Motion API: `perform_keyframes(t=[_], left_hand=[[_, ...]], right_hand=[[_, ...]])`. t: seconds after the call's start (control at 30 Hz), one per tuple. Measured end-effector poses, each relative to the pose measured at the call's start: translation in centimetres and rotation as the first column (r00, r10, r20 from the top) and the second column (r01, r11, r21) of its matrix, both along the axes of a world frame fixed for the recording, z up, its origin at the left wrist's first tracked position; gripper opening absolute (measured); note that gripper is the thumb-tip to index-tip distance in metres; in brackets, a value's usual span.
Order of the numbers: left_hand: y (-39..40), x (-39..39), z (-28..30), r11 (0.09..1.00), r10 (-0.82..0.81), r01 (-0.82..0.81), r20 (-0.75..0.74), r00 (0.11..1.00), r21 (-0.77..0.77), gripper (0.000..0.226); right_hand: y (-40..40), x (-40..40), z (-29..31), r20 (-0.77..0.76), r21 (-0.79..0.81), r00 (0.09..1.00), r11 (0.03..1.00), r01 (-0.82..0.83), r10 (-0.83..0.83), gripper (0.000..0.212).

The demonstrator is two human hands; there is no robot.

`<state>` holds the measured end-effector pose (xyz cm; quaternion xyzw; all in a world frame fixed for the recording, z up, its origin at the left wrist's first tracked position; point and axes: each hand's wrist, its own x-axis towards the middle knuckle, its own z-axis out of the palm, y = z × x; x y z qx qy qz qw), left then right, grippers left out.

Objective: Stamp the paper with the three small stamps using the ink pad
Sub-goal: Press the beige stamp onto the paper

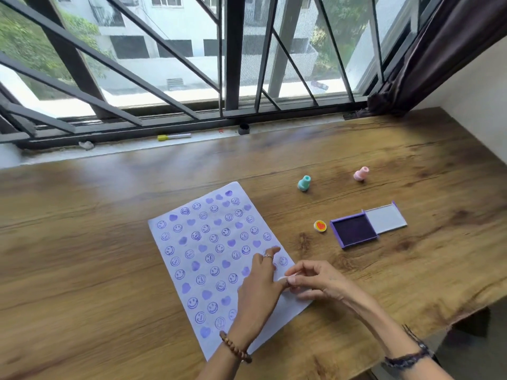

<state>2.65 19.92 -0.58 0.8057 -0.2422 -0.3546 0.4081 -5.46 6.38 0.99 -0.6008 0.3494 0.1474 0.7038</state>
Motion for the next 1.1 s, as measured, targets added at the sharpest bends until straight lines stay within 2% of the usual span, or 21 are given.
perform_keyframes(t=[0.07, 0.17, 0.23, 0.3, 0.33, 0.37, 0.4, 0.47, 0.53, 0.63, 0.7, 0.87, 0.97, 1.1], left_hand=[[0.1, -0.1, 0.1, 1.000, 0.005, -0.004, 0.025, 1.000, -0.028, 0.055], [0.1, -0.1, 0.4, 0.993, 0.035, -0.038, -0.026, 0.999, -0.109, 0.053], [0.2, 0.1, 0.9, 0.987, 0.033, -0.039, -0.043, 0.999, -0.154, 0.049], [0.7, 0.4, 1.4, 0.979, 0.078, -0.086, -0.047, 0.996, -0.185, 0.038], [1.0, 0.7, 1.5, 0.972, 0.117, -0.125, -0.050, 0.992, -0.200, 0.032], [1.5, 1.0, 1.6, 0.964, 0.153, -0.159, -0.046, 0.987, -0.212, 0.028], [2.0, 1.3, 1.5, 0.959, 0.178, -0.180, -0.030, 0.984, -0.219, 0.025], [3.0, 1.9, 1.4, 0.953, 0.212, -0.205, 0.009, 0.977, -0.224, 0.026], [3.7, 2.3, 1.4, 0.945, 0.245, -0.238, 0.003, 0.970, -0.224, 0.025], [3.9, 2.5, 1.5, 0.935, 0.263, -0.262, -0.027, 0.964, -0.238, 0.020], [3.6, 2.4, 1.4, 0.943, 0.239, -0.236, -0.014, 0.971, -0.235, 0.018], [2.8, 1.4, 0.2, 0.982, 0.173, -0.154, 0.195, 0.965, -0.111, 0.018], [2.3, 0.9, -0.4, 0.981, 0.187, -0.161, 0.304, 0.934, -0.110, 0.017], [0.1, 1.1, -0.5, 0.979, 0.173, -0.131, 0.301, 0.938, -0.155, 0.015]], right_hand=[[-0.2, -0.3, 0.2, 0.013, 0.023, 1.000, 1.000, -0.014, 0.013, 0.022], [-0.1, -0.5, 0.1, 0.041, -0.005, 0.991, 0.992, -0.124, 0.124, 0.032], [0.7, -0.4, 0.0, 0.036, -0.183, 0.982, 0.968, -0.175, 0.184, 0.032], [1.5, -0.3, 0.0, 0.000, -0.488, 0.977, 0.853, -0.188, 0.215, 0.026], [1.8, -0.3, 0.1, 0.006, -0.592, 0.976, 0.788, -0.171, 0.216, 0.023], [2.0, -0.3, 0.2, 0.035, -0.640, 0.978, 0.757, -0.136, 0.206, 0.019], [2.2, -0.4, 0.4, 0.086, -0.634, 0.981, 0.769, -0.082, 0.176, 0.013], [2.2, -0.7, 1.2, 0.230, -0.470, 0.973, 0.878, 0.088, 0.025, 0.006], [1.9, -1.2, 2.2, 0.332, -0.242, 0.924, 0.930, 0.276, -0.188, 0.009], [0.8, -2.4, 3.5, 0.369, 0.106, 0.814, 0.890, 0.443, -0.449, 0.017], [-0.1, -3.1, 4.1, 0.337, 0.257, 0.767, 0.837, 0.483, -0.546, 0.017], [-2.3, -4.2, 4.6, 0.271, 0.417, 0.713, 0.746, 0.519, -0.647, 0.018], [-3.8, -4.5, 4.3, 0.254, 0.468, 0.698, 0.717, 0.517, -0.669, 0.016], [-5.7, -4.5, 3.6, 0.235, 0.478, 0.703, 0.710, 0.518, -0.671, 0.017]])
